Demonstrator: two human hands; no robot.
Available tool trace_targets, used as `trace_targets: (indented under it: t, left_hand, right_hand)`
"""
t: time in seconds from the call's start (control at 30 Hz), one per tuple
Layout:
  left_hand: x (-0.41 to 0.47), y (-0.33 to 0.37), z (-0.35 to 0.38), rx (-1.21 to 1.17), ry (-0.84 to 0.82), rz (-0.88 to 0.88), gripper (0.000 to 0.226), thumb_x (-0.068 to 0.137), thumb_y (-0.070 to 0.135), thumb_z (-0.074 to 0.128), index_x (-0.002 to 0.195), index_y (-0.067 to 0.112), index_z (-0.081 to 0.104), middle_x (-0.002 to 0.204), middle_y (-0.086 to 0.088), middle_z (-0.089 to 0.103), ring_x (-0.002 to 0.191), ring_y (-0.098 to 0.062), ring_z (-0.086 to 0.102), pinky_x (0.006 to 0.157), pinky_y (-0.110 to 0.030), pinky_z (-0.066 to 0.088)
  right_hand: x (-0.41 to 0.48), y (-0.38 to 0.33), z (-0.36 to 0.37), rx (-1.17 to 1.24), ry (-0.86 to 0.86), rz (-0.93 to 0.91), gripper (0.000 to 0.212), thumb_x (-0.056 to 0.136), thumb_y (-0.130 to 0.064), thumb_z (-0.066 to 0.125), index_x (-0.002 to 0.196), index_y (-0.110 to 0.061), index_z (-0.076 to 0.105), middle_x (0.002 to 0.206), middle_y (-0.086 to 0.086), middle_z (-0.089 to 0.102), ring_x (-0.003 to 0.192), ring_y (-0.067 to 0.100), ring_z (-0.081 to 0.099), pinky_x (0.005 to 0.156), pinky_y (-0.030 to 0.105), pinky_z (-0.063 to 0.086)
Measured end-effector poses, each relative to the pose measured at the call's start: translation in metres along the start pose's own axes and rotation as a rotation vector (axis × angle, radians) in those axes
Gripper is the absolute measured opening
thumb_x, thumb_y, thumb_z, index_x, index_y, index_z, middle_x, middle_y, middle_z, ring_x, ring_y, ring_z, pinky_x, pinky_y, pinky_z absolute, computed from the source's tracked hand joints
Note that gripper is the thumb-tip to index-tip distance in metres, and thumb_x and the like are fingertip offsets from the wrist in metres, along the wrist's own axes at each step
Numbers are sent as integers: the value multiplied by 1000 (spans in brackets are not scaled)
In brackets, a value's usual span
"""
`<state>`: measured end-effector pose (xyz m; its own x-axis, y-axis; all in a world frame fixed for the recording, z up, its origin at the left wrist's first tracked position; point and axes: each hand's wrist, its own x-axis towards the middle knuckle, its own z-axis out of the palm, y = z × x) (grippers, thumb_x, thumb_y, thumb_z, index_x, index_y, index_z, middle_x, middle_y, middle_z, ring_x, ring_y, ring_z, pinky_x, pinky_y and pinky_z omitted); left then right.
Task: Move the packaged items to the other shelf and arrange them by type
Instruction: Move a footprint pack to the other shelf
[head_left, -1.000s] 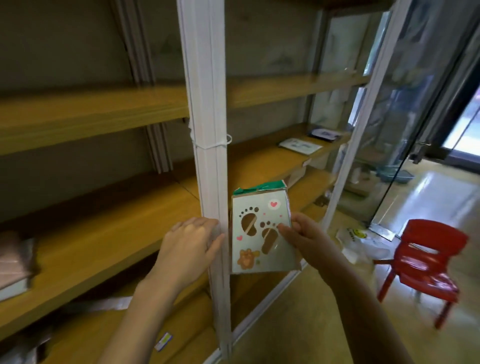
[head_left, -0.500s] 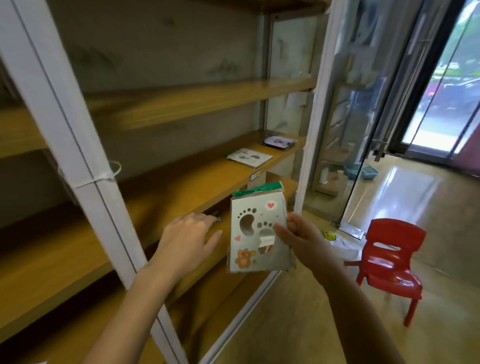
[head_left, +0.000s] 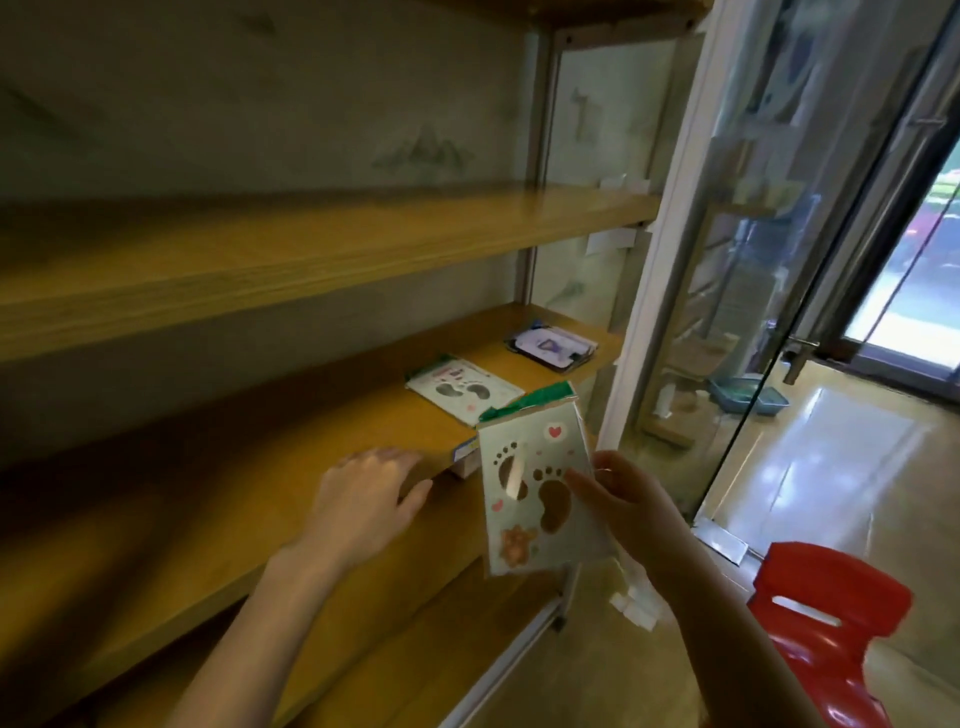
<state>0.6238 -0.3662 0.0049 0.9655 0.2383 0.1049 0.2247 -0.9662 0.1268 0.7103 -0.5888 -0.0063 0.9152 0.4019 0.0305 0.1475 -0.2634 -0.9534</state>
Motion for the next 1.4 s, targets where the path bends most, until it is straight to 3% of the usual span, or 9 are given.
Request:
trace_targets:
  t: [0.13, 0.27, 0.43, 0.53, 0.77, 0.87, 1.07, 1.23, 1.4]
  left_hand:
    - [31, 3, 6, 14, 4, -40, 45, 95, 47, 35, 135, 28, 39, 141, 4, 44, 129, -15, 39, 105, -34, 32]
    - [52, 0, 10, 61, 12, -94, 45, 95, 48, 32, 134, 28, 40, 137, 5, 48, 124, -14, 45, 102, -32, 35]
    - [75, -1, 19, 57, 53, -212, 44, 96, 47, 32, 133, 27, 41, 136, 5, 48, 125, -13, 43, 105, -32, 31]
    - [94, 2, 24, 82, 74, -302, 43, 95, 47, 32, 132, 26, 43, 136, 4, 49, 126, -15, 43, 105, -33, 31]
    - [134, 11, 21, 127, 80, -518, 45, 96, 48, 29, 133, 24, 41, 137, 1, 48, 129, -18, 40, 106, -34, 30]
    - [146, 13, 26, 146, 102, -594, 47, 95, 49, 27, 130, 23, 45, 133, 1, 51, 127, -20, 42, 102, -33, 33]
    - [148, 19, 43, 122, 126, -711, 44, 95, 45, 35, 132, 22, 45, 134, 1, 52, 125, -20, 44, 98, -33, 36]
    - [136, 21, 49, 121, 140, -797, 45, 95, 45, 34, 133, 22, 44, 132, 3, 53, 122, -18, 47, 97, -32, 38]
    - [111, 23, 50, 151, 176, -894, 46, 96, 45, 34, 133, 21, 45, 131, 3, 54, 121, -19, 48, 99, -33, 38]
  right_hand:
    - [47, 8, -4, 18, -37, 29, 7, 90, -25, 56, 94, -21, 59, 88, -1, 70, 74, 8, 69, 56, 22, 56]
    - [104, 9, -5, -81, -100, -51, 19, 92, -28, 55, 89, -12, 64, 84, 8, 73, 76, 25, 72, 71, 44, 59]
    - [178, 11, 8, -153, -213, -91, 18, 95, -28, 50, 83, -19, 59, 77, -5, 66, 62, 2, 63, 54, 15, 48]
    - [217, 11, 14, -140, -311, -84, 14, 95, -28, 50, 92, -17, 58, 82, -1, 68, 63, 4, 65, 50, 14, 50]
    - [290, 10, 29, -203, -473, -82, 13, 91, -35, 55, 81, -28, 57, 95, 9, 70, 92, 27, 67, 87, 48, 54]
    - [310, 19, 37, -345, -518, -107, 18, 92, -36, 53, 93, -19, 60, 107, 13, 67, 101, 27, 63, 94, 43, 50]
    - [334, 31, 38, -784, -513, -325, 39, 90, -54, 47, 110, -24, 59, 91, -8, 56, 82, 9, 53, 53, 20, 37]
    - [334, 21, 41, -823, -498, -559, 38, 90, -44, 52, 122, -25, 49, 125, -3, 47, 117, 17, 44, 81, 25, 39]
    - [312, -9, 64, -738, -679, -783, 32, 95, -39, 45, 124, -28, 50, 128, -9, 50, 119, 13, 46, 87, 27, 40]
